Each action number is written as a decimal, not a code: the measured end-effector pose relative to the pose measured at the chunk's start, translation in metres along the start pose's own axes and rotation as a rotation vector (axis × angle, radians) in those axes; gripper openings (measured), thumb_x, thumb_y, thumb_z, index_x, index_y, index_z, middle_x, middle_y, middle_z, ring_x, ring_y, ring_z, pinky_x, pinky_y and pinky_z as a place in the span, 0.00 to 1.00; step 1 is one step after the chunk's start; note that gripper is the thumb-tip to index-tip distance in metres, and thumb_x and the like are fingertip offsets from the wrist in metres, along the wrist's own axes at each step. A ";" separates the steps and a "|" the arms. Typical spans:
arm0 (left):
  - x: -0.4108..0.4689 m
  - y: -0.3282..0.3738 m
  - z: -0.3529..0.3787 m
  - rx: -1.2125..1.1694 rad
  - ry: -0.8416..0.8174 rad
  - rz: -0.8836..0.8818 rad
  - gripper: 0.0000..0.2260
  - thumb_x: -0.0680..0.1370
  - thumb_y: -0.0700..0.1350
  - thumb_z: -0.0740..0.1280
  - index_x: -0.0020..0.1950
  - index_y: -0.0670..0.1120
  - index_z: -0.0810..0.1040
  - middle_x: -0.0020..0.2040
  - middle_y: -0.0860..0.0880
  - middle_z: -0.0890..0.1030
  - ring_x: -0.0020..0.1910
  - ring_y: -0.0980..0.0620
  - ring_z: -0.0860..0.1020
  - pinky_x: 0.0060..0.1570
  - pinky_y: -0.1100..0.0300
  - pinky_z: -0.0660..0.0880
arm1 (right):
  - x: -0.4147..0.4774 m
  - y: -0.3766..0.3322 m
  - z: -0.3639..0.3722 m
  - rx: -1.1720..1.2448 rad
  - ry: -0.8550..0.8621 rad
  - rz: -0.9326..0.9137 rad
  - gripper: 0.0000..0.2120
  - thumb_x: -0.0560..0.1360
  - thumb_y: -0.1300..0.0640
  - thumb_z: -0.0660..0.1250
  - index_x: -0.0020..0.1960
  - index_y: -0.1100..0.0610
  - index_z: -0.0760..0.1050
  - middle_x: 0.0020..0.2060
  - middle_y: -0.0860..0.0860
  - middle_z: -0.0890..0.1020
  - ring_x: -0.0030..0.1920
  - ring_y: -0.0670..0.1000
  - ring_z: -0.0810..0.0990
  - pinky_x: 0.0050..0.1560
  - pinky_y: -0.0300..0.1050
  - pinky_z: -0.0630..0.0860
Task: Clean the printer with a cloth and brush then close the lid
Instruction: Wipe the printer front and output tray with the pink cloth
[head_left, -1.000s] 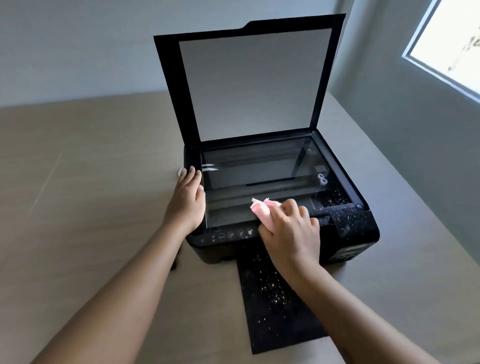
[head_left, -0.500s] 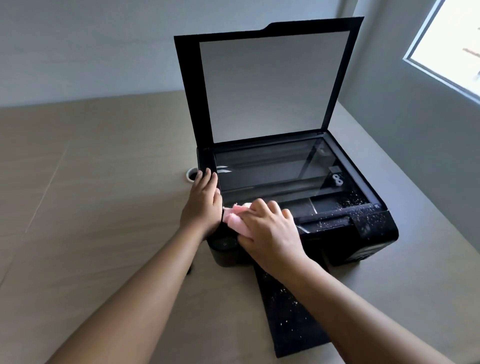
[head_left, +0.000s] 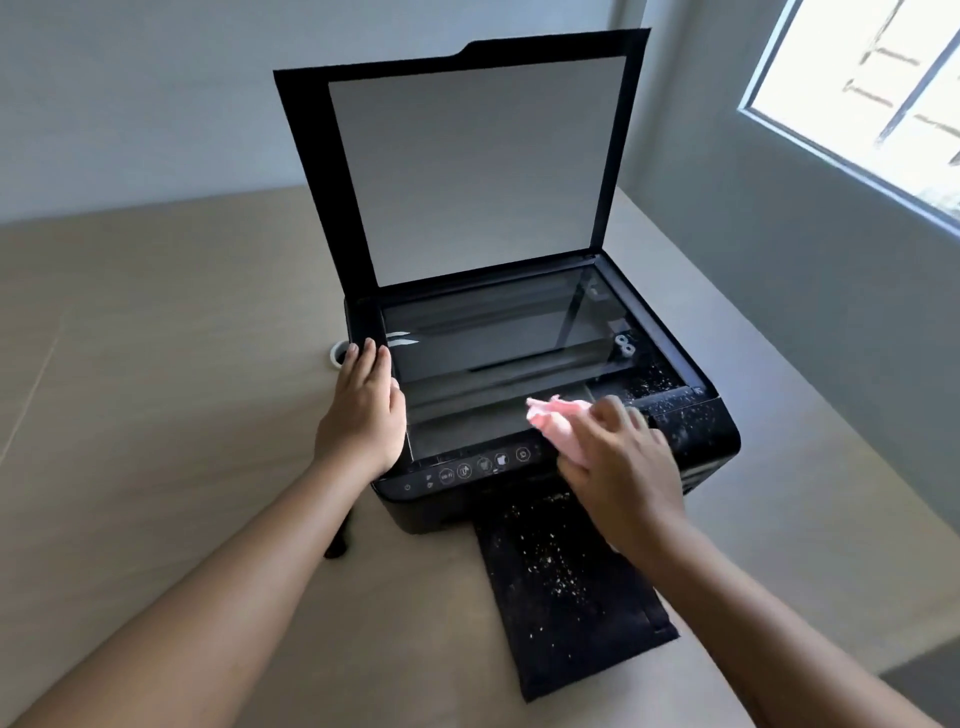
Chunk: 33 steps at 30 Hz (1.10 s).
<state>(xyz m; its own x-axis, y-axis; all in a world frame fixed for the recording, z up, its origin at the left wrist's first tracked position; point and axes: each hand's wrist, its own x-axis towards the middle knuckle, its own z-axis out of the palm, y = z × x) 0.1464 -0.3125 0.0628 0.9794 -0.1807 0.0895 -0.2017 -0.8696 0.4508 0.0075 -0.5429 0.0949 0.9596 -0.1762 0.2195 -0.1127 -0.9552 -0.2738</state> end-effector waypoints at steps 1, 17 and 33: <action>0.000 0.002 0.000 0.015 0.008 -0.014 0.22 0.84 0.43 0.50 0.78 0.41 0.56 0.80 0.47 0.52 0.79 0.51 0.46 0.74 0.59 0.47 | 0.005 0.011 -0.001 -0.008 0.036 0.098 0.21 0.71 0.50 0.65 0.64 0.41 0.71 0.49 0.51 0.75 0.49 0.57 0.77 0.46 0.53 0.74; -0.019 0.053 0.004 0.171 0.088 -0.271 0.26 0.81 0.50 0.54 0.78 0.43 0.58 0.79 0.46 0.55 0.78 0.50 0.52 0.76 0.55 0.50 | -0.001 0.036 0.010 0.010 0.035 -0.284 0.21 0.68 0.46 0.66 0.59 0.50 0.75 0.43 0.50 0.74 0.41 0.54 0.77 0.36 0.49 0.74; -0.028 0.081 0.008 0.245 0.037 -0.094 0.25 0.78 0.55 0.54 0.70 0.42 0.73 0.72 0.43 0.71 0.72 0.39 0.66 0.72 0.45 0.60 | 0.013 0.096 -0.013 -0.085 0.010 -0.143 0.12 0.70 0.46 0.69 0.52 0.46 0.77 0.47 0.50 0.76 0.46 0.58 0.78 0.41 0.50 0.73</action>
<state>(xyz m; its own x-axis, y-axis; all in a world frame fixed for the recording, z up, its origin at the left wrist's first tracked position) 0.1022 -0.3816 0.0898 0.9925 -0.0808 0.0916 -0.1001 -0.9678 0.2309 0.0054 -0.6402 0.0830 0.9648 -0.0389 0.2600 0.0030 -0.9873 -0.1586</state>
